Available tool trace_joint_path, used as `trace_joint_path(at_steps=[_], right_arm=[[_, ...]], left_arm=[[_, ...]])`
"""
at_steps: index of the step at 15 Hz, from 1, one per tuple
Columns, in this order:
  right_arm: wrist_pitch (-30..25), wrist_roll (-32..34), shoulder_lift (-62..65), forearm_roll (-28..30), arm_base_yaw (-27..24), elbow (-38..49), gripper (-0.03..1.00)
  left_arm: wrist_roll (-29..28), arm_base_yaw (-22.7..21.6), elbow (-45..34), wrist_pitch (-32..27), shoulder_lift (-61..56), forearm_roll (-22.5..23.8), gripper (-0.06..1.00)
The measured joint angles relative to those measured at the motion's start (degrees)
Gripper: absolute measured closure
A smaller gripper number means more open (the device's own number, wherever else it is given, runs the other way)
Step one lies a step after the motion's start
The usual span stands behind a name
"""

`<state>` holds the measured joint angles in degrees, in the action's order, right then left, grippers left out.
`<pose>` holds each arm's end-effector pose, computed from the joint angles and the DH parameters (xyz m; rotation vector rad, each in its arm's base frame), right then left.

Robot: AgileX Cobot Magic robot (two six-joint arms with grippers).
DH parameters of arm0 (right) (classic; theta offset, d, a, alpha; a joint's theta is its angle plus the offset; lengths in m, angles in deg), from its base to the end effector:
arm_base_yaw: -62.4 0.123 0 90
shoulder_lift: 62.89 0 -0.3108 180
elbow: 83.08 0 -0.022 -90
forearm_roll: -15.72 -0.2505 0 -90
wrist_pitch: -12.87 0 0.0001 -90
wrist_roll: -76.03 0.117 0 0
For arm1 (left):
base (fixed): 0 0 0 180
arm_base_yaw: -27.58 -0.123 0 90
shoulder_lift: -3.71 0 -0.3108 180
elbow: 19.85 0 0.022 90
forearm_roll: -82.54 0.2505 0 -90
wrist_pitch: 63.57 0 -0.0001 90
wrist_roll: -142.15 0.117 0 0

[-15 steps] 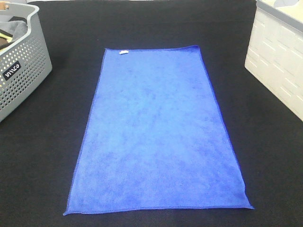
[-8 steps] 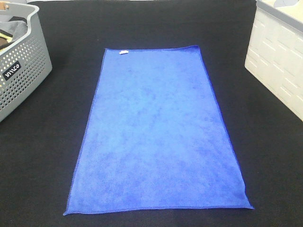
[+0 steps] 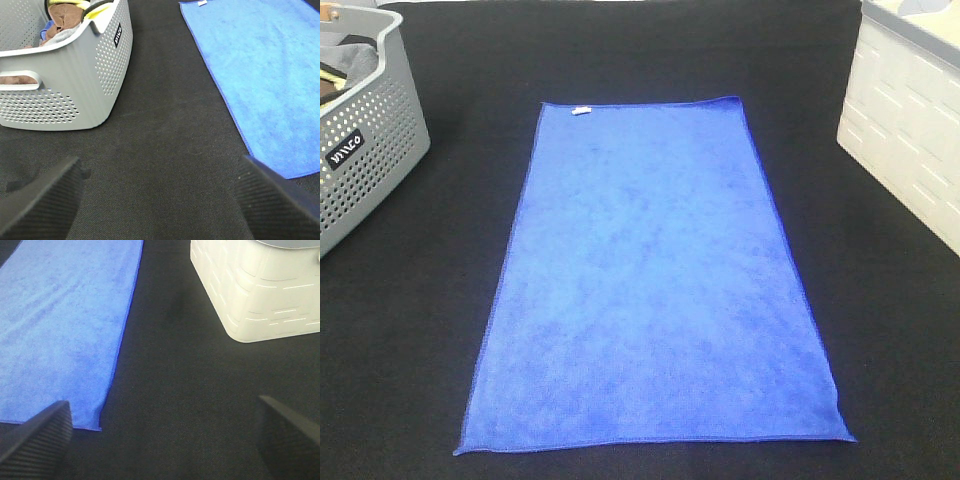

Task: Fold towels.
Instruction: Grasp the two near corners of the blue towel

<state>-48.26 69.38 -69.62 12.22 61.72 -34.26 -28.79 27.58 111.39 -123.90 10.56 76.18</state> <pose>-0.0101 0.0064 0.2668 -0.1095 2.0320 -0.0074 -0.0095 -0.0113 0.2690 0.1649 2.0120 -0.0320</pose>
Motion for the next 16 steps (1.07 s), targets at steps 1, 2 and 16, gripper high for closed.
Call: trace_joint_path(at_steps=[1,2,16], right_arm=[[0.0,0.0,0.0,0.0,0.0,0.0,0.05],[0.0,0.0,0.0,0.0,0.0,0.0,0.05],[10.3,7.4,-30.1,0.1,0.0,-0.9,0.07]], left_arm=[[0.0,0.0,0.0,0.0,0.0,0.0,0.15],[0.0,0.0,0.0,0.0,0.0,0.0,0.15],[-5.3,0.0,-2.9,18.4,25.9,-21.5,0.15]])
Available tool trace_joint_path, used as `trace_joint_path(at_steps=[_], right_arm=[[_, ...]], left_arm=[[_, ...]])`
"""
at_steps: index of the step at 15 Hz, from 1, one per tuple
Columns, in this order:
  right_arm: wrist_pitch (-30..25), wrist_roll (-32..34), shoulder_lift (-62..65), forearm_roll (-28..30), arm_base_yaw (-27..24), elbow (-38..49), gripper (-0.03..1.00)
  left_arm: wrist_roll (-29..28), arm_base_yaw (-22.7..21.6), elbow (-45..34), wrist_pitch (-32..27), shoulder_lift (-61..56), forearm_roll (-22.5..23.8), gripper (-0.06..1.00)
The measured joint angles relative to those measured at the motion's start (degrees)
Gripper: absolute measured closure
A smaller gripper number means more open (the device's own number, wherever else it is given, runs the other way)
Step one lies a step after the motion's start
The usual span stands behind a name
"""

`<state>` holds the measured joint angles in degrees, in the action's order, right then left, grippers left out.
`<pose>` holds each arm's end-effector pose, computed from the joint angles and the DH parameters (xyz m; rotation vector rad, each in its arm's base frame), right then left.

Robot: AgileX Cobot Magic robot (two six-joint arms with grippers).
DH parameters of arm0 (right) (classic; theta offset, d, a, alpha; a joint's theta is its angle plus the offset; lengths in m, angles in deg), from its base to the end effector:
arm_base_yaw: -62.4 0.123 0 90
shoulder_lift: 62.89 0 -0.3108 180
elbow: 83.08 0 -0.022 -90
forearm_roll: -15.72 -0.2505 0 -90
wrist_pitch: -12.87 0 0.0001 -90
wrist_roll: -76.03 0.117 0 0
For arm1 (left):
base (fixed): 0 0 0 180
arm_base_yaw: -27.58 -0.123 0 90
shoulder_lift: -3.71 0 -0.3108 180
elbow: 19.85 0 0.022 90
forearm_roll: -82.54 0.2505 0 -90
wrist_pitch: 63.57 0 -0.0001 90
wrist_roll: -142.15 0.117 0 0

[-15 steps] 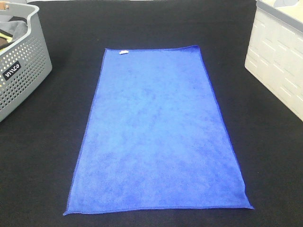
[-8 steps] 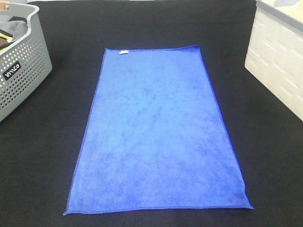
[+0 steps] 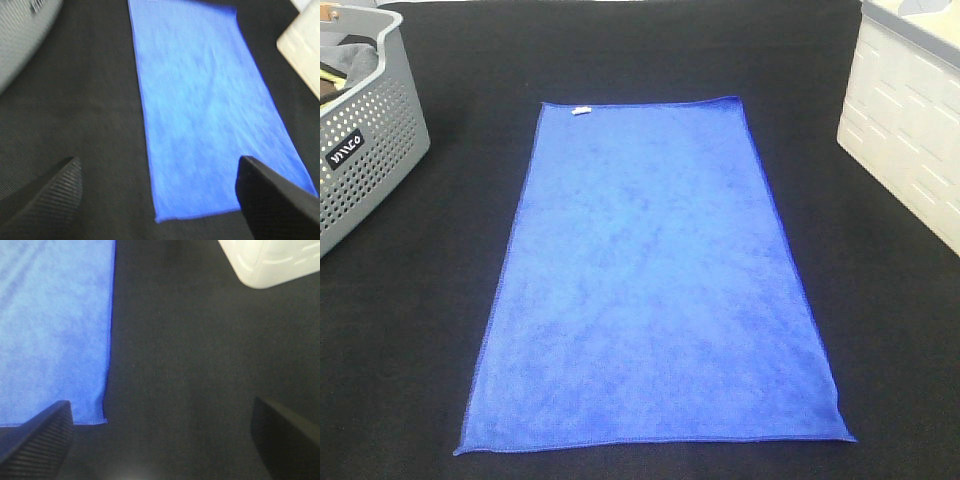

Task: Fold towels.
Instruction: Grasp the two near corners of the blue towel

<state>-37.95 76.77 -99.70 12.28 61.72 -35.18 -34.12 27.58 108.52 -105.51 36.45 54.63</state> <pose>0.0805 0.0045 0.2708 0.0517 2.3641 0.0739 0.0790 -0.0366 0.2773 -0.1463 2.1514 -0.5214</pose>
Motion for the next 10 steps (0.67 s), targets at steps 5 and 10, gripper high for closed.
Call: trace_joint_path(at_steps=[5,10], right_arm=[[6.8,0.0,-19.8,-3.8,0.0,0.0,0.07],[13.0,-6.3,-35.6,-12.0,0.0,0.0,0.07]], left_arm=[[12.3,0.0,0.0,2.4,24.4,-11.6,0.15],[28.5,0.0,0.0,6.1,42.7,-26.4,0.15]])
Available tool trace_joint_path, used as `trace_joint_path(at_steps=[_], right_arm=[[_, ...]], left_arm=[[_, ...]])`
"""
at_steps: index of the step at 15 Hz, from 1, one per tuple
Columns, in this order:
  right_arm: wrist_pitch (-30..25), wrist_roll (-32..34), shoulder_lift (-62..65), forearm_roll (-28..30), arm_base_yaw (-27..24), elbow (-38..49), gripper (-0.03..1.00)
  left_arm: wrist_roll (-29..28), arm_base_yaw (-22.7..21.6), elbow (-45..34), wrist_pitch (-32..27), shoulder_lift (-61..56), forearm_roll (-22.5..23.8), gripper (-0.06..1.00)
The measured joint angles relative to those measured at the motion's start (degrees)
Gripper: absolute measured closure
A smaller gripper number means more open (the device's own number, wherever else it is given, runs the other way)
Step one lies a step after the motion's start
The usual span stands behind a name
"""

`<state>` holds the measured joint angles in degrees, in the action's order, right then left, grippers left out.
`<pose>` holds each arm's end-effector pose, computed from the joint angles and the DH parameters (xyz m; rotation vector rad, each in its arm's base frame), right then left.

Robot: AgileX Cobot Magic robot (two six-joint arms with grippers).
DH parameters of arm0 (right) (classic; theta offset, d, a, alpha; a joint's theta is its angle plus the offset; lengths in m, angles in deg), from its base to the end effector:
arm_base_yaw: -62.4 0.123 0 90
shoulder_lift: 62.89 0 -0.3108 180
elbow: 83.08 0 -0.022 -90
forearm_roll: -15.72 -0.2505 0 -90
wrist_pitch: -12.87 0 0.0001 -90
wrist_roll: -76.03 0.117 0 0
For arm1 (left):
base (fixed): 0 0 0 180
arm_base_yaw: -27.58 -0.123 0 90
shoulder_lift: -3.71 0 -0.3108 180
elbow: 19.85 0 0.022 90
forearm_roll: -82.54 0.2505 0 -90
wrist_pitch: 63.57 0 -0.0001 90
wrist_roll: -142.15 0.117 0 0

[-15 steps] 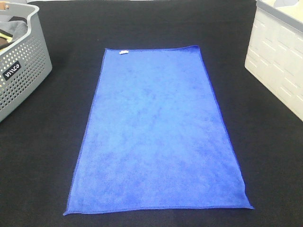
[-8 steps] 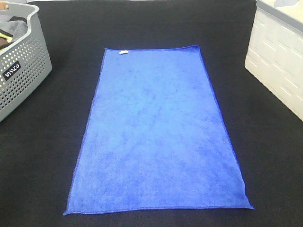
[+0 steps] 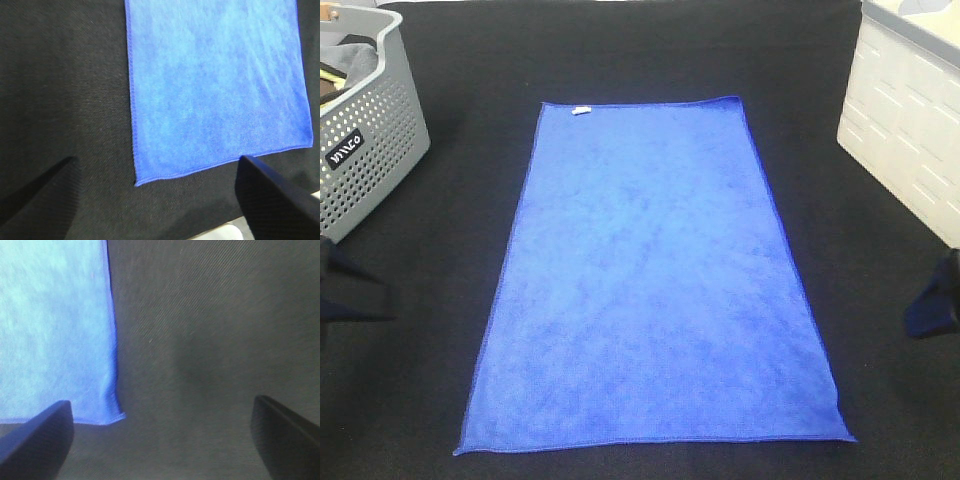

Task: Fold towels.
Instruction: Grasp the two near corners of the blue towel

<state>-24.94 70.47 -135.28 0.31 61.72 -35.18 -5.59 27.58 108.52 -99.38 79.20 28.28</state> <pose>0.1784 0.0170 0.2055 0.1315 2.7374 0.2537 0.1866 -0.0556 0.2011 -0.1906 2.5952 -0.7472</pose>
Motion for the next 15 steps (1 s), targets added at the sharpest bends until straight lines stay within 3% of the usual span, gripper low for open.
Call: trace_joint_path(at_steps=[4,6,10,11,15], right_arm=[[4.1,-12.0,-12.9,-16.6,0.0,0.0,0.07],[7.0,-15.4,-17.0,-21.8,0.0,0.0,0.09],[7.7,-23.9,-24.4,-27.2,0.0,-0.1,0.16],[7.7,-23.9,-24.4,-27.2,0.0,-0.1,0.16],[5.3,-37.5,-31.1,-39.3,0.0,-0.2,0.21]], left_arm=[[16.9,0.0,0.1,0.5,14.8,-15.4,0.17],[23.1,0.0,0.1,0.6,20.8,-21.2,0.19],[33.1,0.0,-0.1,0.5,29.9,-29.9,0.19],[33.1,0.0,-0.1,0.5,29.9,-29.9,0.19],[40.8,0.1,-0.1,-1.1,34.1,-35.5,0.23]])
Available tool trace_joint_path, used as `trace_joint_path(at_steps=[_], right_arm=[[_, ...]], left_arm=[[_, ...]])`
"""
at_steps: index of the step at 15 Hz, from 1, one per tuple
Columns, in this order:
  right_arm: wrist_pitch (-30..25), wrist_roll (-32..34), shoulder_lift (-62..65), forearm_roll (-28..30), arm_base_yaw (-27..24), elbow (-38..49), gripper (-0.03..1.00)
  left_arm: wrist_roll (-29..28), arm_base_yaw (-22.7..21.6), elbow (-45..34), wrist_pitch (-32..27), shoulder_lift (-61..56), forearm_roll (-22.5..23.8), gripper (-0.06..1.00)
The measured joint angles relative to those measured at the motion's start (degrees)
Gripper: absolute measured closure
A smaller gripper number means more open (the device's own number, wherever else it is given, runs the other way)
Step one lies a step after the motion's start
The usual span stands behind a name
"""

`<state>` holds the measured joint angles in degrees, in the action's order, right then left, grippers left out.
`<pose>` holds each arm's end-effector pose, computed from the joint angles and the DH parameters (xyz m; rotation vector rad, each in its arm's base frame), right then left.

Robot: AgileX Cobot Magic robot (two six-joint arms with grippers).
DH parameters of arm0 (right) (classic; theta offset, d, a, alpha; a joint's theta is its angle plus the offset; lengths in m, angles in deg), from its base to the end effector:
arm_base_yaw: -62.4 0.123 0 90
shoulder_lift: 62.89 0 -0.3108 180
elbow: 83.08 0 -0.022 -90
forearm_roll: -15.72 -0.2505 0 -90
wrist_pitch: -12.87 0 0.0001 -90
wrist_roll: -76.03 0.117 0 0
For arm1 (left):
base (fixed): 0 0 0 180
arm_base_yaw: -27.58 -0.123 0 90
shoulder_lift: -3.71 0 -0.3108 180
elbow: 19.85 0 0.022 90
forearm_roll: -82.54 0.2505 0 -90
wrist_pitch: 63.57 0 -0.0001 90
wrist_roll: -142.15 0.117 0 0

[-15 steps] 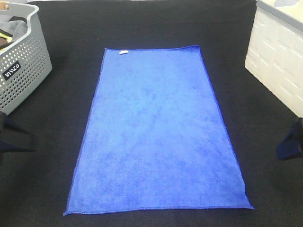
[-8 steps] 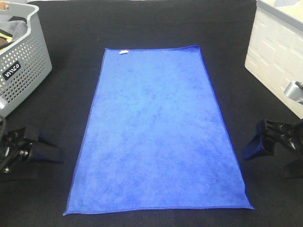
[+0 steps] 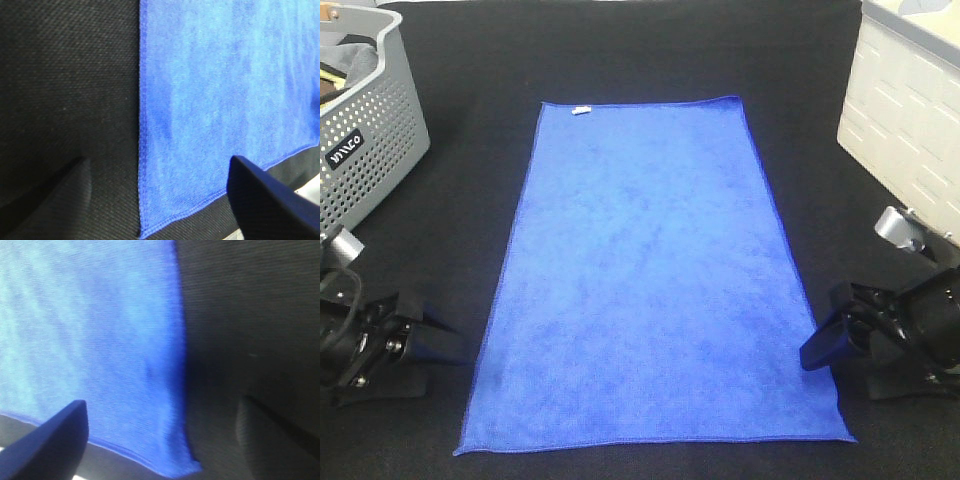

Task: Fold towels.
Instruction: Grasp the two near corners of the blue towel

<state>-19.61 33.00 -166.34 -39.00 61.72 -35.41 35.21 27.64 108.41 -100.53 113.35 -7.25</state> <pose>0.2290 0.0486 0.1126 0.1449 2.9353 0.6897 0.2348 -0.0707 0.0967 -0.2504 2.7520 -0.9776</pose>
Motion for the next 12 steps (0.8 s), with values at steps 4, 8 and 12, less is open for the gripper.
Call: trace_joint_path(at_steps=[4,8,12], right_arm=[[-1.7,-6.1,-4.2,-7.8,0.0,-0.2,0.25],[-2.9,-10.8,-7.0,-12.7,0.0,-0.5,0.36],[-2.9,-13.1,-8.1,-14.6,0.0,-0.6,0.46]], left_arm=[[3.0,5.0,1.2,0.3,3.7,-3.9,0.28],[3.0,10.9,6.1,-1.1,8.1,-7.9,0.31],[3.0,12.5,6.8,-1.2,9.9,-10.2,0.45]])
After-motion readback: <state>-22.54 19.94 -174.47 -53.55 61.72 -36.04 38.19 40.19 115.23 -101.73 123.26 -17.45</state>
